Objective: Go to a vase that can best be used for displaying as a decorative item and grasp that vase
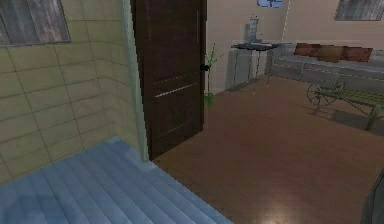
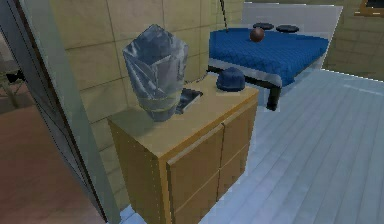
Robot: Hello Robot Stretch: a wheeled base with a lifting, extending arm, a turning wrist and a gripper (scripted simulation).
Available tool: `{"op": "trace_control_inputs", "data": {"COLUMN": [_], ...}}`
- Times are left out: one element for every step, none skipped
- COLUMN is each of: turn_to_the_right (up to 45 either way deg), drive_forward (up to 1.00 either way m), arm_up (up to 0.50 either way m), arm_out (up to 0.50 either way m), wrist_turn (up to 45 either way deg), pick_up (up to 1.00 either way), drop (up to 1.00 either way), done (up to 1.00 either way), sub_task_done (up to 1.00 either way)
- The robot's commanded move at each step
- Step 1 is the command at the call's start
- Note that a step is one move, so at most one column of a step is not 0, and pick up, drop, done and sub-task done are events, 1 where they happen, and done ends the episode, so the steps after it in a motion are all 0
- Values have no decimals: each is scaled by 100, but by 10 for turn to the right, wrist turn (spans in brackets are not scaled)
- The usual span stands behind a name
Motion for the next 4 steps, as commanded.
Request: {"op": "trace_control_inputs", "data": {"turn_to_the_right": [0, 0, 0, 0], "drive_forward": [0, 0, 0, 0], "arm_up": [38, 0, 0, 0], "arm_out": [0, 44, 0, 0], "wrist_turn": [0, 0, 450, 450], "pick_up": [0, 0, 0, 0], "drop": [0, 0, 0, 0], "done": [0, 0, 0, 0], "sub_task_done": [0, 0, 0, 0]}}
